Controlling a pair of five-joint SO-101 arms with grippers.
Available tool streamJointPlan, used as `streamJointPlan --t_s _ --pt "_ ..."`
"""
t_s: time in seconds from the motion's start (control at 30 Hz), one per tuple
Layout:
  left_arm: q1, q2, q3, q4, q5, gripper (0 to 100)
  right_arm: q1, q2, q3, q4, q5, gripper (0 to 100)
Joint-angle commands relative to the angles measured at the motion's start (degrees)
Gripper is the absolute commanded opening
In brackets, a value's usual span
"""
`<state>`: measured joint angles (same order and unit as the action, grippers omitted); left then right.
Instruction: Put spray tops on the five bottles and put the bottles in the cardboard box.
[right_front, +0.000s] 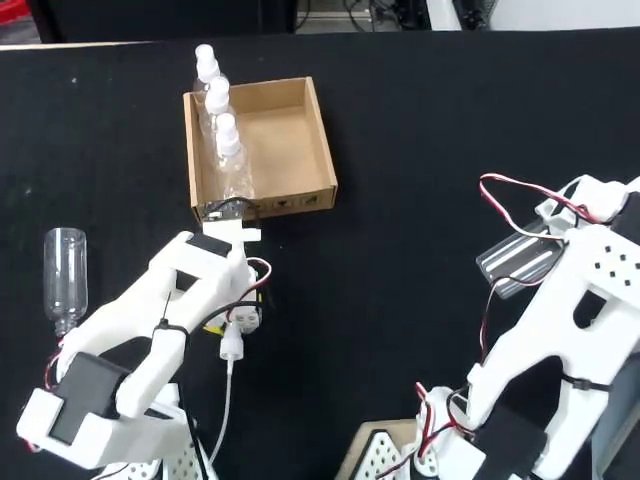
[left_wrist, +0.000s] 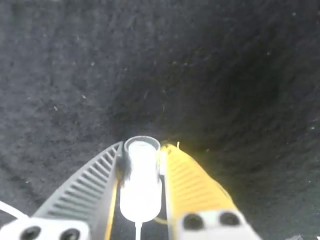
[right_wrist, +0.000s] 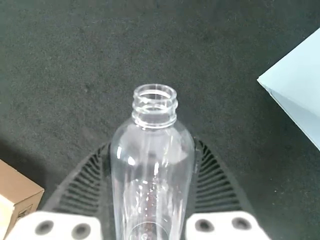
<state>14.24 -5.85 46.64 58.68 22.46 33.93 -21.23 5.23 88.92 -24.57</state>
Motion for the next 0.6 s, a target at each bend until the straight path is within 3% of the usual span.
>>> streamJointPlan --t_s 0.0,0.57 --pt "-0.22 -0.09 -1.45 -1.85 0.7 3 -1.76 -2.77 -0.13 -1.49 -0.35 1.1" --pt "-2.24 -19.78 -1.71 -1.76 0.7 3 -1.67 -3.21 -0.57 -0.88 -0.35 1.0"
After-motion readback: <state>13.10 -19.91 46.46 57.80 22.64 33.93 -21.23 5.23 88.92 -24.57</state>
